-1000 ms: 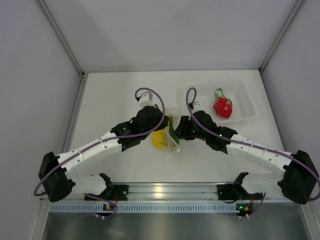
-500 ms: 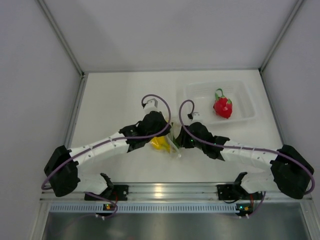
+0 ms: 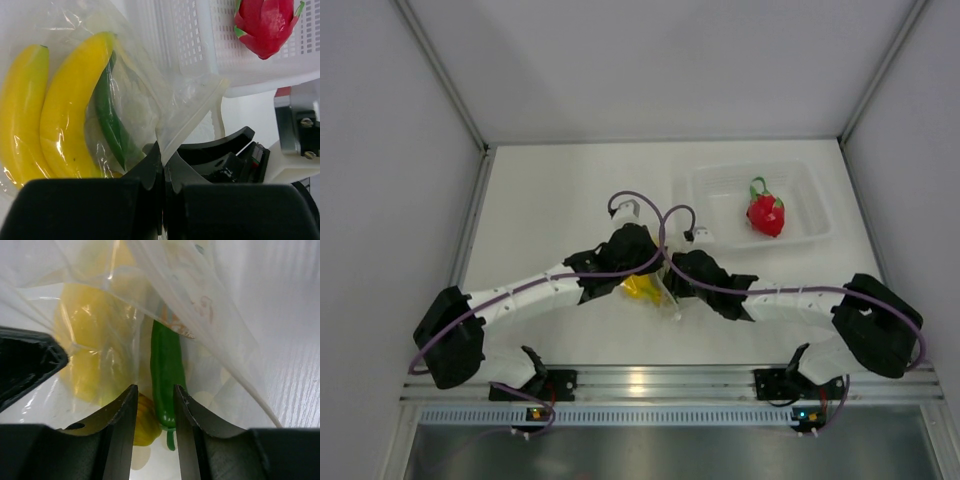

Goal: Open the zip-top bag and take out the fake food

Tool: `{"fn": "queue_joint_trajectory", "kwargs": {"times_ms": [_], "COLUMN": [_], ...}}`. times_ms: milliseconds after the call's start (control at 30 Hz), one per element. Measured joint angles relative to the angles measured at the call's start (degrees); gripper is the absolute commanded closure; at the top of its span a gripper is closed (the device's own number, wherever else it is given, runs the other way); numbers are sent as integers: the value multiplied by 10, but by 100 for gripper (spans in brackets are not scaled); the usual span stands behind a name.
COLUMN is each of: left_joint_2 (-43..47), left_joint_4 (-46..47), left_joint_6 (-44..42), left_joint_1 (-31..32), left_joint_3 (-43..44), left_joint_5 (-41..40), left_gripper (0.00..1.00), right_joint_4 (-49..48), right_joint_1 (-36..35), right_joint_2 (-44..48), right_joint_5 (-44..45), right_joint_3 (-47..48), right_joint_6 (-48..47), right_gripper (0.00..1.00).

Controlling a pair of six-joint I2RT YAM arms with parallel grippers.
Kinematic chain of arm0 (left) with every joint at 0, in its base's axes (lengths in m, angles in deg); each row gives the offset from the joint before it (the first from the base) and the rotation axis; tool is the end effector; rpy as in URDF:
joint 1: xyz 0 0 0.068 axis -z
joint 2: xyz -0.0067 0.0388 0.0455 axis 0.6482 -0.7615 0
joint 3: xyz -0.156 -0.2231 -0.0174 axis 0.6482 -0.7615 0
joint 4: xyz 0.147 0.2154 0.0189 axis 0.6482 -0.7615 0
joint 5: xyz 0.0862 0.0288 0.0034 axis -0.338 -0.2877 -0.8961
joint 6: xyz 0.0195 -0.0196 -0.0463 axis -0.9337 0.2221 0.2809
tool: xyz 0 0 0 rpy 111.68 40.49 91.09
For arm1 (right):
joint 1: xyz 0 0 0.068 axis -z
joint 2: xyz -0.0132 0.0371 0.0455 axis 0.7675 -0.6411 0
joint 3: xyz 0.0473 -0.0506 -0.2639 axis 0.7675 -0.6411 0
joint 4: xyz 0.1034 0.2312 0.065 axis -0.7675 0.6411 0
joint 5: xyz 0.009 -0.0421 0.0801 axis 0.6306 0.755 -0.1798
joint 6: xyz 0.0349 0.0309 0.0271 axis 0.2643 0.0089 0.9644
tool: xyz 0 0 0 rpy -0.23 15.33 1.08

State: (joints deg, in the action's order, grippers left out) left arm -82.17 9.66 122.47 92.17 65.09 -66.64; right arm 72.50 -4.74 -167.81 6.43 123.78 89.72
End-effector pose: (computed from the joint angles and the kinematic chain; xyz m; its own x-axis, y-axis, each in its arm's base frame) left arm 0.1950 -0.2320 0.2560 -0.6995 -0.3704 -0.6112 0.0822 0.8078 -0.5837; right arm 0.1695 0.2223 0.1858 -0.6824 0.1316 -0.7190 -0.2462 0.8848 0.3956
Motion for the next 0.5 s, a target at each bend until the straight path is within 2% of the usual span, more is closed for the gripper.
{"fn": "queue_joint_trajectory", "kwargs": {"times_ms": [367, 467, 500], "left_joint_2": [3, 3, 3], "left_joint_4": [0, 0, -1], "left_joint_6": [0, 0, 0], "left_joint_1": [0, -2, -3], "left_joint_3": [-9, -11, -12], "left_joint_5": [0, 0, -1], "left_gripper": [100, 100, 100], "right_joint_4": [-20, -21, -17], "right_joint_1": [0, 0, 0], "right_joint_2": [-87, -103, -110], "right_joint_5": [6, 9, 12], "right_joint_3": [11, 21, 24], "right_joint_6": [14, 15, 14], "right_gripper": [61, 55, 50]}}
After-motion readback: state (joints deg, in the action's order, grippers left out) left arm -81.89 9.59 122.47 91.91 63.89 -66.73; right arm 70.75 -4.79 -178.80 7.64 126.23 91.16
